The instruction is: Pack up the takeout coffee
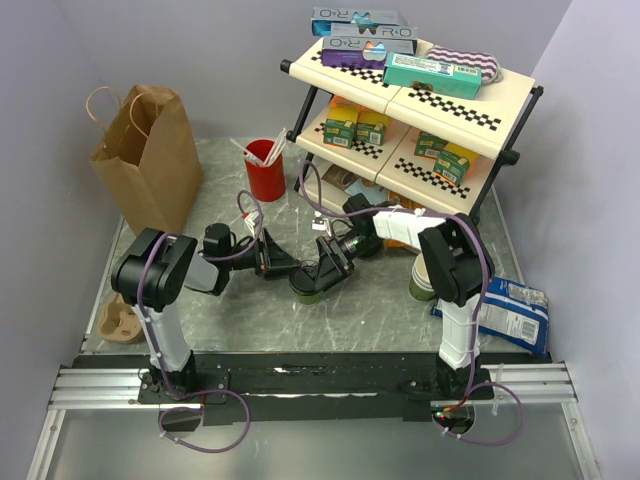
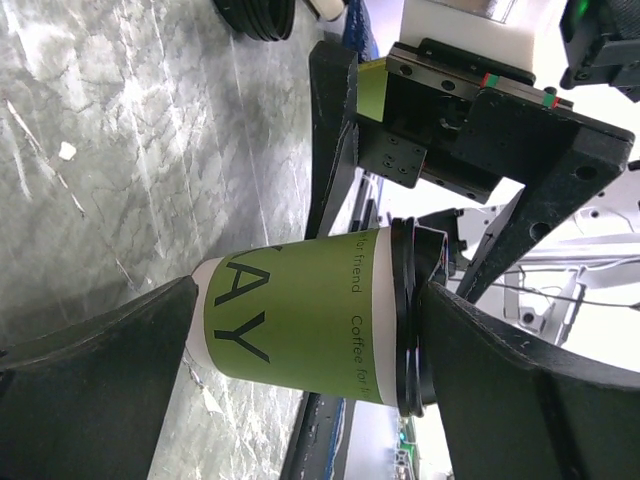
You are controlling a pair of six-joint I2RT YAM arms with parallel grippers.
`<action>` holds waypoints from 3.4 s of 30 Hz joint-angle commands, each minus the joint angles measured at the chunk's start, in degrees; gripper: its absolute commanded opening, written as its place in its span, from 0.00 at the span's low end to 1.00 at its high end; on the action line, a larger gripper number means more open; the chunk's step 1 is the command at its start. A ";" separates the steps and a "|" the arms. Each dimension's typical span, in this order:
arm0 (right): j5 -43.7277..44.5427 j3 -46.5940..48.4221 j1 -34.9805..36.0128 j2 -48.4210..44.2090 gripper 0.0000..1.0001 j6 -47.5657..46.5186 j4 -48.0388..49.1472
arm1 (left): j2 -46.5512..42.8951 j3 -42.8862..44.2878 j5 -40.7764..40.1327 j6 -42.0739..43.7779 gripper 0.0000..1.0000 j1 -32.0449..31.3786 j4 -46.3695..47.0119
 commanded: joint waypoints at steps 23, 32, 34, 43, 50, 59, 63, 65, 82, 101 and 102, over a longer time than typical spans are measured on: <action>29.38 -14.89 3.85 -3.47 0.89 3.10 26.07 | 14.56 0.92 -6.07 10.26 0.93 2.39 -5.73; 36.62 -14.80 5.00 -3.03 0.88 6.62 27.31 | 13.77 1.53 -4.32 11.57 0.93 2.31 -6.08; 33.54 -15.77 4.82 -5.92 0.88 6.27 28.18 | 12.54 2.41 -3.00 12.01 0.93 2.39 -6.43; 17.97 -7.52 2.71 -16.04 0.98 4.51 19.32 | 0.41 6.46 3.25 11.40 0.99 2.31 -8.54; 14.63 -6.28 1.57 -16.66 0.99 2.75 14.48 | -6.01 10.94 2.90 17.98 0.99 2.31 -21.28; 13.57 -3.74 -0.45 -15.86 1.00 3.01 12.90 | -10.66 13.48 -0.34 20.44 0.99 2.48 -29.60; 11.46 -0.84 -4.84 -17.18 1.00 4.06 10.35 | -16.37 19.45 -8.05 26.68 0.99 2.92 -44.54; 10.23 0.91 -6.77 -17.62 1.00 4.16 8.68 | -20.06 20.17 -10.79 27.74 0.99 3.97 -48.68; 22.18 10.68 -6.35 -7.35 0.94 5.57 5.95 | -27.72 11.21 -15.39 34.51 1.00 4.85 -66.38; 10.58 5.50 -2.92 -9.27 0.96 6.35 9.38 | -26.58 7.34 -10.20 32.49 0.99 1.69 -61.98; 10.67 5.50 -2.13 -9.19 0.96 6.35 9.29 | -26.49 7.16 -10.28 32.40 0.99 1.69 -61.98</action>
